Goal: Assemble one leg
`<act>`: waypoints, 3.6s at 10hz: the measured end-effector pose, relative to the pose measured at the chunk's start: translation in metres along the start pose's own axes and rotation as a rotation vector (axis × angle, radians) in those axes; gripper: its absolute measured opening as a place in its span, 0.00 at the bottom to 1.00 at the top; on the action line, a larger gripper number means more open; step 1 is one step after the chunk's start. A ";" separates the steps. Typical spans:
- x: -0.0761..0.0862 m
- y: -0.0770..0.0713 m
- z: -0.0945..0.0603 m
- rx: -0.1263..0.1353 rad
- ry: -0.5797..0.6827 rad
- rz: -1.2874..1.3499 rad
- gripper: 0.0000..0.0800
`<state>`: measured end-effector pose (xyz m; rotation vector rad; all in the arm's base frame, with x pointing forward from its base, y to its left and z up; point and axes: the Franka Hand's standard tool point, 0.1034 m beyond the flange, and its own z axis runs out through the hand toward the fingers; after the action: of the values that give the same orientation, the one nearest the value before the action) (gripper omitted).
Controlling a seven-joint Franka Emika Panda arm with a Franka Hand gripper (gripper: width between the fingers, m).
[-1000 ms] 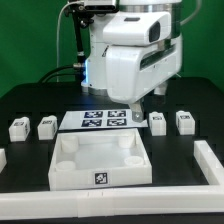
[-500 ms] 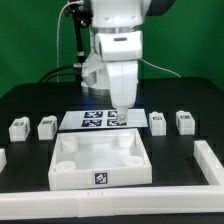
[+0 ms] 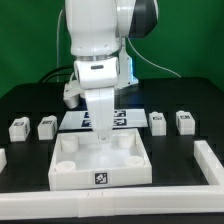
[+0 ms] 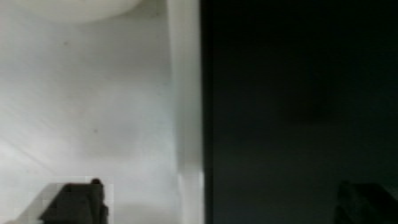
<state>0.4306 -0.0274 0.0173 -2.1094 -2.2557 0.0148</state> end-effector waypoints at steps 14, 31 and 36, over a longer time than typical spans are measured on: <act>-0.002 0.004 0.005 -0.004 0.002 0.011 0.08; 0.089 0.065 0.007 -0.072 0.064 0.067 0.32; 0.089 0.065 0.007 -0.072 0.064 0.068 0.79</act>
Offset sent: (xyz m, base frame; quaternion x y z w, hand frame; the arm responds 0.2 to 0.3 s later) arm 0.0000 0.0000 0.0000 0.0000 0.0000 0.0000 1.0000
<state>0.4895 0.0655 0.0101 -2.1881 -2.1797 -0.1306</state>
